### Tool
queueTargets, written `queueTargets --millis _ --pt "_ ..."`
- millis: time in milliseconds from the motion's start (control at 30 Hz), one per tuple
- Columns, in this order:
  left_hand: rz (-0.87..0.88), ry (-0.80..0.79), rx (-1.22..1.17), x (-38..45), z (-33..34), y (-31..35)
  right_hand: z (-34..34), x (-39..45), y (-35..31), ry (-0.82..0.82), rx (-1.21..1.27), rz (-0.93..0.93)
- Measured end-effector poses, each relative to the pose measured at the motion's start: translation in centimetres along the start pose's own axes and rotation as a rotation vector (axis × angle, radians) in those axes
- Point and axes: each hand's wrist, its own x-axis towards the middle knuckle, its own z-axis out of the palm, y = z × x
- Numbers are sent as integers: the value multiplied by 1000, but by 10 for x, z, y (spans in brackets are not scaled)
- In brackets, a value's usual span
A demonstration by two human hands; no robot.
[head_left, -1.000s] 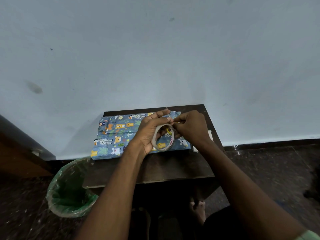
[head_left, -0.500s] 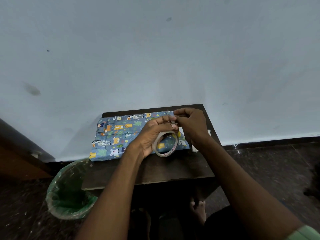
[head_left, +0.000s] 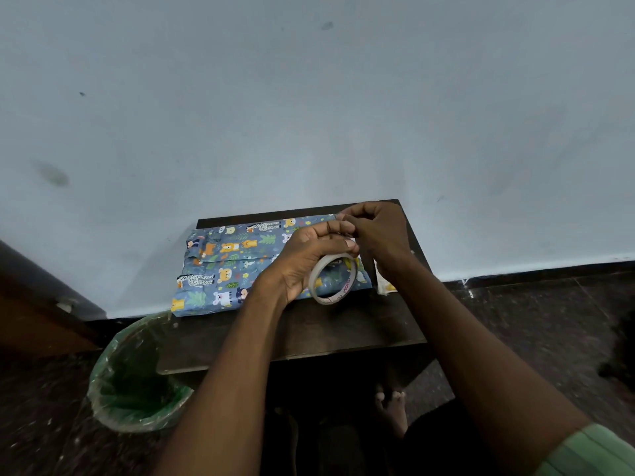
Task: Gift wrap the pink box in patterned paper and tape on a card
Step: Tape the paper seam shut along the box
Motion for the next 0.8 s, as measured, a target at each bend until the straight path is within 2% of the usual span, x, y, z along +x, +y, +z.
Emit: queueTargets --millis 367,600,800 --pt "12 46 -52 15 21 -4 -22 15 1 127 113 162" --pt "85 119 -80 43 54 -8 -63 36 19 338 121 264" --pt "40 135 -124 63 84 -19 -77 46 37 399 87 321"
